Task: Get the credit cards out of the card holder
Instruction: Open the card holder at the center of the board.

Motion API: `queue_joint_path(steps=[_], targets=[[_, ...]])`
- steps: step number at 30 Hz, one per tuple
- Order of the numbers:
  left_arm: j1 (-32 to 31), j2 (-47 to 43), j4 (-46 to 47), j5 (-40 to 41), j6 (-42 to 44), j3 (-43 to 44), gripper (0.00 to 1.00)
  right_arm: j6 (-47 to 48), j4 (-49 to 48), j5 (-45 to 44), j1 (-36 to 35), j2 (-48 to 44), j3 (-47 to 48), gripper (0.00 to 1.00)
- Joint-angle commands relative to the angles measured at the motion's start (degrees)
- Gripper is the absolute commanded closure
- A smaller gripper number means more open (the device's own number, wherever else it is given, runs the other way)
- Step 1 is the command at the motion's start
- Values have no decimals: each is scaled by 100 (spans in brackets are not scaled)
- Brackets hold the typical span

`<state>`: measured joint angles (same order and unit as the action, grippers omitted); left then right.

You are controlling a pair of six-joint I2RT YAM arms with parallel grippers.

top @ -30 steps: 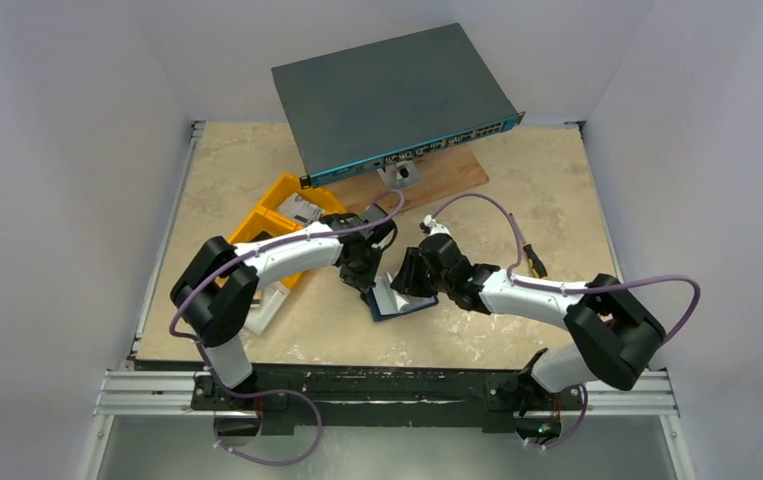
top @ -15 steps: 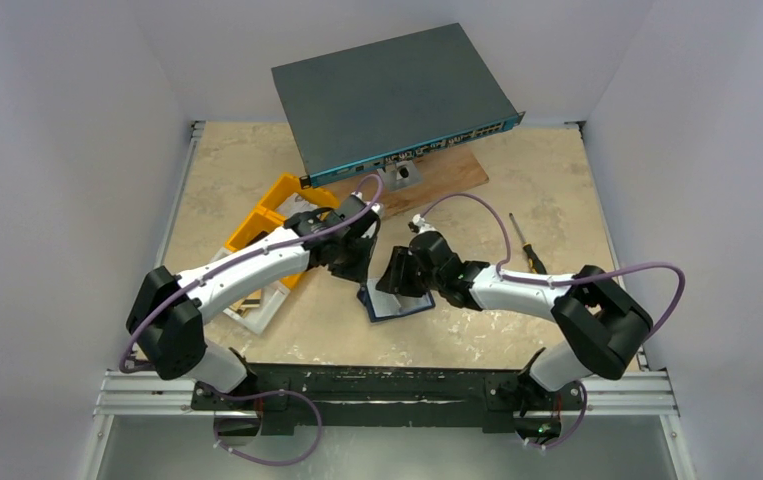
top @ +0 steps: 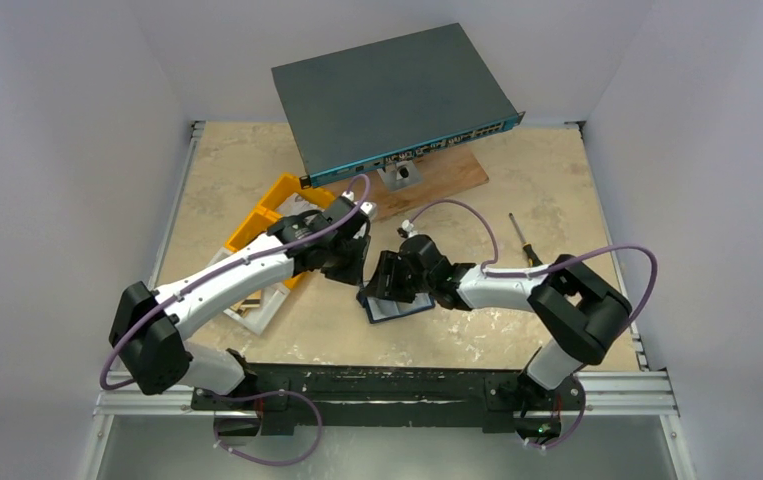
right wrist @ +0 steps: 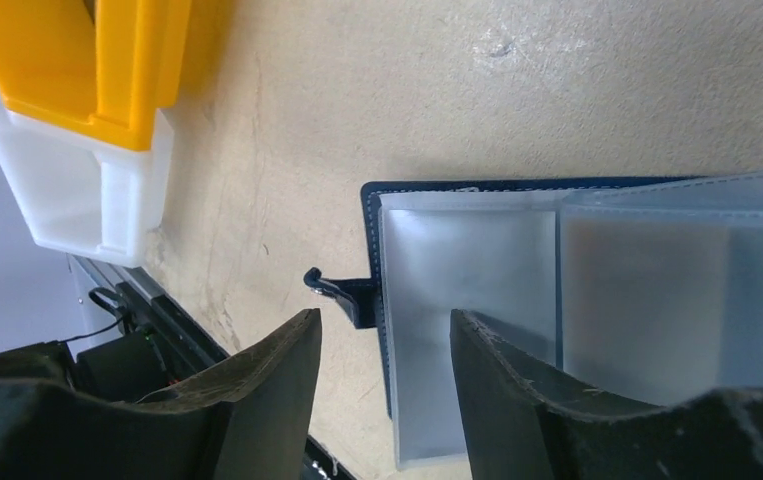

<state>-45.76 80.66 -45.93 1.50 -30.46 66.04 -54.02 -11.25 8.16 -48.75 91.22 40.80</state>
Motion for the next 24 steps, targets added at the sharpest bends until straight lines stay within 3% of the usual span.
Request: queue_joint_path(steps=[1, 8, 17, 24], targets=[[30, -222, 109, -280, -122, -106, 74, -245, -552, 290, -29, 269, 61, 49], [26, -266, 451, -515, -457, -410, 76, -295, -474, 237, -29, 135, 96, 42], [27, -351, 2248, -1265, -1606, -1429, 83, -614, -528, 157, 12, -257, -87, 32], [30, -233, 2625, -1397, -1729, -1546, 85, -731, -437, -24, 153, -694, -262, 29]])
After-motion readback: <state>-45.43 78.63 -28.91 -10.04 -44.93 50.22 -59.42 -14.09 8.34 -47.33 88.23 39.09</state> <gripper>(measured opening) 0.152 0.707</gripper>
